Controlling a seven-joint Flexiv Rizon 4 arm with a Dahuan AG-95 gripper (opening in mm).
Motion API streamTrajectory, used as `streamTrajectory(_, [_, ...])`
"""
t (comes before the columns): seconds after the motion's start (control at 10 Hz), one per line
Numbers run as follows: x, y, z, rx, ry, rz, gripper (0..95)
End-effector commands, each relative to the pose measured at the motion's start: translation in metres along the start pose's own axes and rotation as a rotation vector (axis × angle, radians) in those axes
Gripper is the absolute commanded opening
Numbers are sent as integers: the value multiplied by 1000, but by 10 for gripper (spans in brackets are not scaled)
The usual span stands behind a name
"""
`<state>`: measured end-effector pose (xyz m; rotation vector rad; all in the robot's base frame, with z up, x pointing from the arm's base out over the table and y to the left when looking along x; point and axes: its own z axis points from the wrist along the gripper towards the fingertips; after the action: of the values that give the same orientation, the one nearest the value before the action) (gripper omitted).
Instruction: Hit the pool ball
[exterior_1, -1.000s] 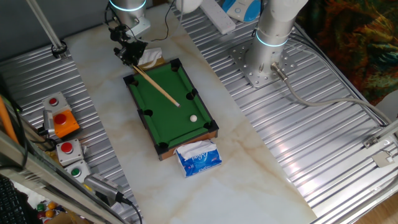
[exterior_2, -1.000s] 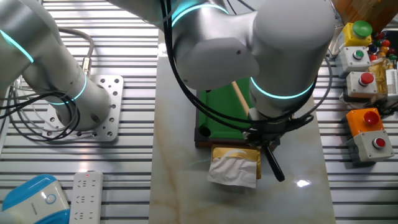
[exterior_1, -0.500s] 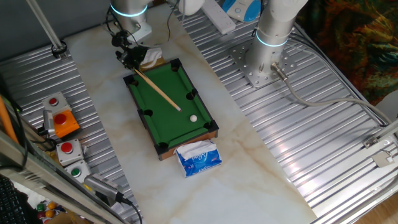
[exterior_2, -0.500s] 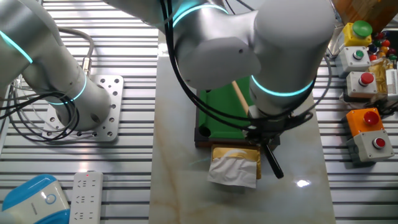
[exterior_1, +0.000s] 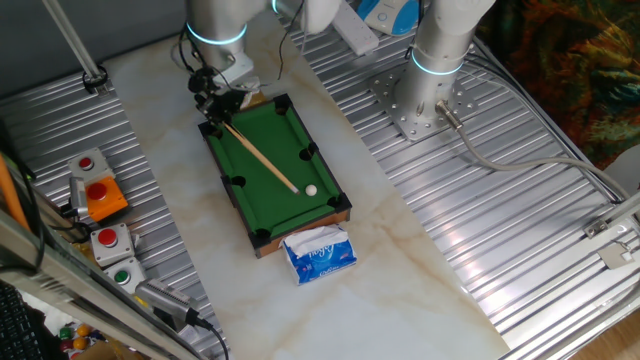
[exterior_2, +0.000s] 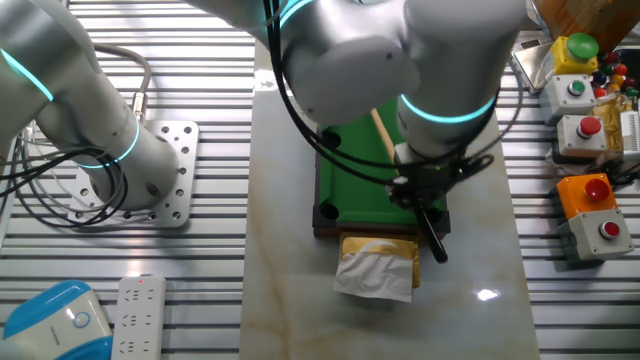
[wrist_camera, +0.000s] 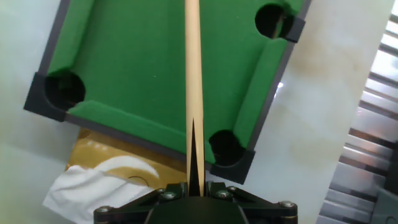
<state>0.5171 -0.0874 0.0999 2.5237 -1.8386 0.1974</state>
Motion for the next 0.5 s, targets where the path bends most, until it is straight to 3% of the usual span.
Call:
streamTrajectory(0.1, [0, 9, -5, 9, 16, -28, 0])
streamTrajectory(0.3, [5, 10, -6, 21, 53, -76, 0])
streamTrajectory(0.5, [14, 11, -8, 23, 48, -84, 0])
